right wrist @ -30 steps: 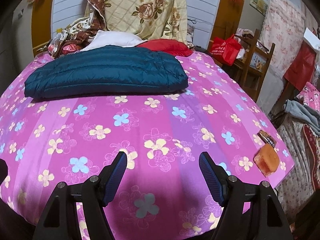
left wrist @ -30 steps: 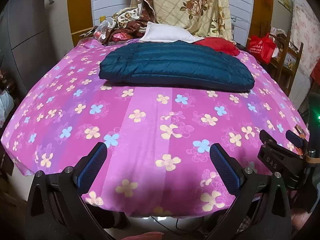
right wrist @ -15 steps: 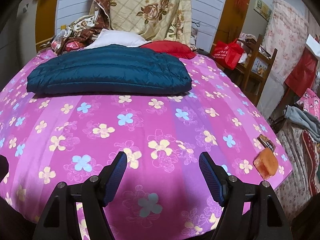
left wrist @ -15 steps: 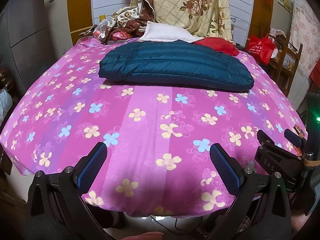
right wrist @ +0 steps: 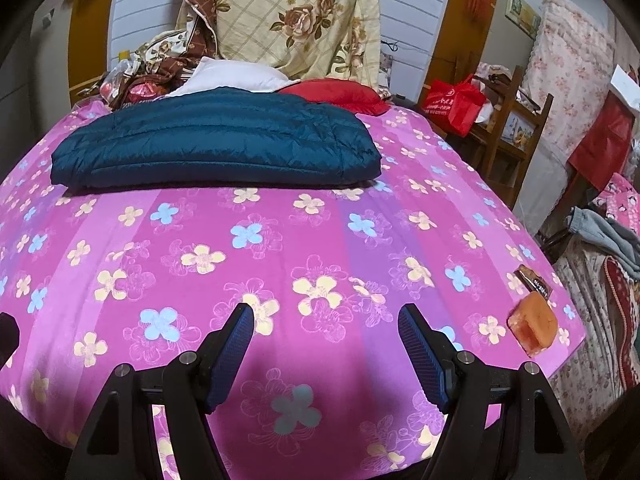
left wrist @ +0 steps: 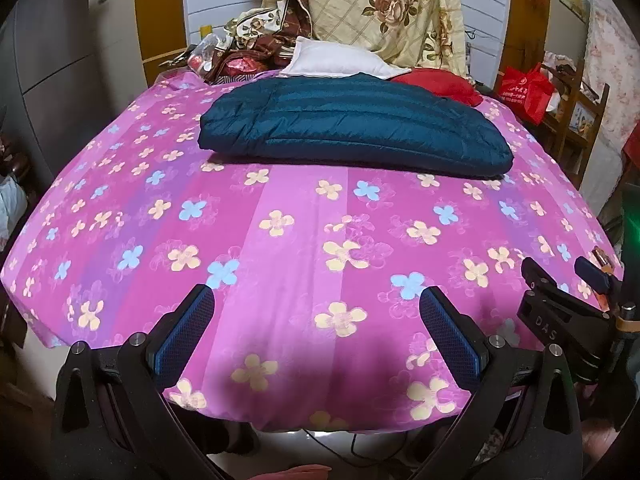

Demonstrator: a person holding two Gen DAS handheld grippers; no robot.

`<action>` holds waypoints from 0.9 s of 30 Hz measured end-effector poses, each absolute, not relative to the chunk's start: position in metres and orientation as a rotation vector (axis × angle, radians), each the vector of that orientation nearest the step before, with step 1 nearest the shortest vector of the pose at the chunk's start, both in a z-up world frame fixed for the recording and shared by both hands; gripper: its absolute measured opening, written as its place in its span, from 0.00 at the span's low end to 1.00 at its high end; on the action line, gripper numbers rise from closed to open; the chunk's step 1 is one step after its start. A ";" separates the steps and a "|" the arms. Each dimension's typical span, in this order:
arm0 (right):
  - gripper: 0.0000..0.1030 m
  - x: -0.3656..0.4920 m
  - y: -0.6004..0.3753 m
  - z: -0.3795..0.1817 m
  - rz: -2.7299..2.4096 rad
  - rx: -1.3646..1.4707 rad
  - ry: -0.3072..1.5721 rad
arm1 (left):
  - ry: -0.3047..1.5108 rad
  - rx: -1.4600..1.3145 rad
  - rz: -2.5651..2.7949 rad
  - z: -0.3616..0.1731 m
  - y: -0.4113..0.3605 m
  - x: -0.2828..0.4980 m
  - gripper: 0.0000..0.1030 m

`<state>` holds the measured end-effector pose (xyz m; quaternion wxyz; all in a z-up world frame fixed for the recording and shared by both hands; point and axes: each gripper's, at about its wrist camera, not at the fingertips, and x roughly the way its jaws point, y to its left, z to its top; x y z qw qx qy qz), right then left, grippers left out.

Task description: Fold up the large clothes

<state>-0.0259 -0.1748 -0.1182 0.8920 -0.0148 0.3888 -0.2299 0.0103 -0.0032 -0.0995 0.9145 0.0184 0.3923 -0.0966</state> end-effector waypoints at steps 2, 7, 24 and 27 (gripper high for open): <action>0.70 -0.025 -0.176 -0.119 -0.479 -0.027 0.809 | 0.813 0.043 -0.199 -0.101 -0.003 0.011 1.00; 0.70 -0.026 -0.176 -0.120 -0.481 -0.021 0.816 | 0.822 0.041 -0.197 -0.102 -0.003 0.011 1.00; 0.70 -0.032 -0.182 -0.118 -0.489 -0.003 0.787 | 0.800 0.058 -0.187 -0.099 -0.008 0.008 1.00; 0.70 -0.032 -0.182 -0.118 -0.486 -0.005 0.782 | 0.794 0.061 -0.188 -0.100 -0.008 0.008 1.00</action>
